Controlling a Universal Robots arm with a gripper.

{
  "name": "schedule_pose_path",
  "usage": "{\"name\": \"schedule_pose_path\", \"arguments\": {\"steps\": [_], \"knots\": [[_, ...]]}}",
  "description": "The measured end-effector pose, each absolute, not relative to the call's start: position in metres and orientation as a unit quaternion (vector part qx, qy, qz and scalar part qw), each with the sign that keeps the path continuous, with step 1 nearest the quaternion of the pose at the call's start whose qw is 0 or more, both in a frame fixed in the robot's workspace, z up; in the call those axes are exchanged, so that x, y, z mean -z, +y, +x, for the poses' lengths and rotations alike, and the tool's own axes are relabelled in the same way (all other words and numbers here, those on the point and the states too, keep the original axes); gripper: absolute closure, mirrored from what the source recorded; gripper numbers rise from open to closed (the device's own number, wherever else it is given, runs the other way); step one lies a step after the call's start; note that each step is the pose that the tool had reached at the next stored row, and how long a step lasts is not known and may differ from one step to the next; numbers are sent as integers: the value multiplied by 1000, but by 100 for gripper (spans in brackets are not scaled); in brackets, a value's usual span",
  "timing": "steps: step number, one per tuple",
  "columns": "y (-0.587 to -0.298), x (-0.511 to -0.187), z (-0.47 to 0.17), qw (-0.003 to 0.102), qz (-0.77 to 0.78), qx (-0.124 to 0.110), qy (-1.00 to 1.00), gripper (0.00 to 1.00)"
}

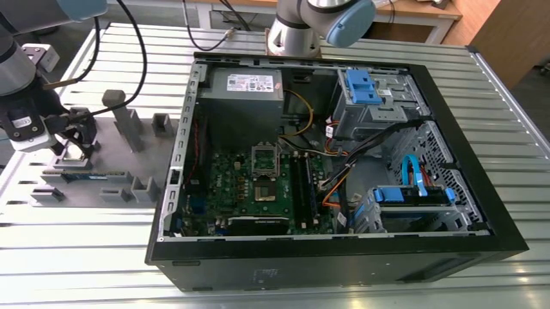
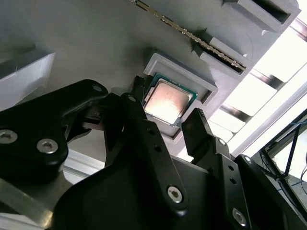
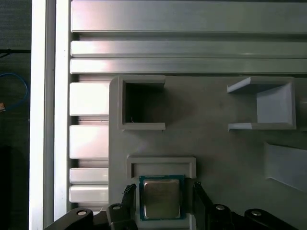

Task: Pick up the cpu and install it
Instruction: 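Pick up the cpu and move it towards the insertion slot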

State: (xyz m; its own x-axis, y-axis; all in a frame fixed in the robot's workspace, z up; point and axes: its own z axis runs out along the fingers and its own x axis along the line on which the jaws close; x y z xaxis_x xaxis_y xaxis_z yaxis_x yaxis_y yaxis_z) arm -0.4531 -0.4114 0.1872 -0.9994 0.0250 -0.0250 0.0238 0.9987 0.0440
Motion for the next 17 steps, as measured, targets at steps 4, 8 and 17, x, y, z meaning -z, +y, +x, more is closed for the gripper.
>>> {"name": "schedule_pose_path", "arguments": {"steps": [4,8,17], "knots": [[-411,-186,-454,13,12,-22,1000,41],[-411,-185,-454,13,8,-22,1000,41],[-411,-184,-454,13,2,-24,1000,41]]}}
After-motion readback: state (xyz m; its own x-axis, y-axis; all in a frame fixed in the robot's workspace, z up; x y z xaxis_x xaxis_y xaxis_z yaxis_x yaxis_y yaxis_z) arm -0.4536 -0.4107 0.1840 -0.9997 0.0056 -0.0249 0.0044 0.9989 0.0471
